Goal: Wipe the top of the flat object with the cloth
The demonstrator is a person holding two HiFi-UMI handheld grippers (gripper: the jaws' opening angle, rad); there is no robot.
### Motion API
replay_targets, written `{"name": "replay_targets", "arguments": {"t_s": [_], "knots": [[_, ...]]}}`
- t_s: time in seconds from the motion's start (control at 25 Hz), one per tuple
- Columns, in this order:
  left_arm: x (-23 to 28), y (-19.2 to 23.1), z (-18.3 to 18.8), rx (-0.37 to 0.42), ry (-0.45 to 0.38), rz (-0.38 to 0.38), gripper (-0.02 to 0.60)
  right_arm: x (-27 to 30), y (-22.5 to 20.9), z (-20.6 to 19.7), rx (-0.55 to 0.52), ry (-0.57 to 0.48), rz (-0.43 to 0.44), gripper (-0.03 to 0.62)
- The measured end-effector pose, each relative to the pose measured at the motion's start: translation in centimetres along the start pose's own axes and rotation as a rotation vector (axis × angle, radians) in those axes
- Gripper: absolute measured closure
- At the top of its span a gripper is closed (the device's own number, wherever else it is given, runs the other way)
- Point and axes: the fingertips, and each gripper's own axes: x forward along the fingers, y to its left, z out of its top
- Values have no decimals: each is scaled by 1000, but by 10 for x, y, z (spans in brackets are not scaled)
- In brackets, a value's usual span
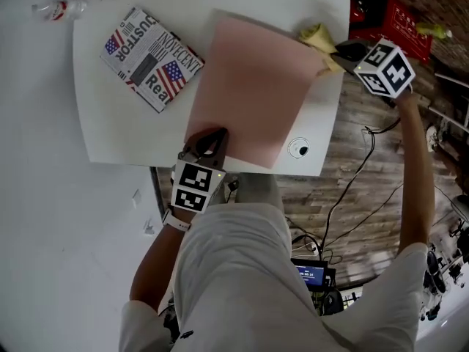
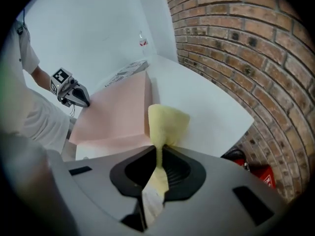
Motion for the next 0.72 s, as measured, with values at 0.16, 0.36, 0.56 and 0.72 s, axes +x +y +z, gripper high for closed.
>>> {"name": "replay_targets", "arguments": {"t_s": [0.16,0.36,0.56,0.72], "knots": [[-1,0,0,21,-8,27,563,0,20,-17,52,-48,-1,548],[0,0,0,23,-9,27,563,5,50,-22,75,-90,1,548],[-1,1,-1,8,1,10,563,14,83,-15,67,-138,6,548],[1,1,-1,6,-1,2,563,21,104,-13,39,-143,-7,548]]}}
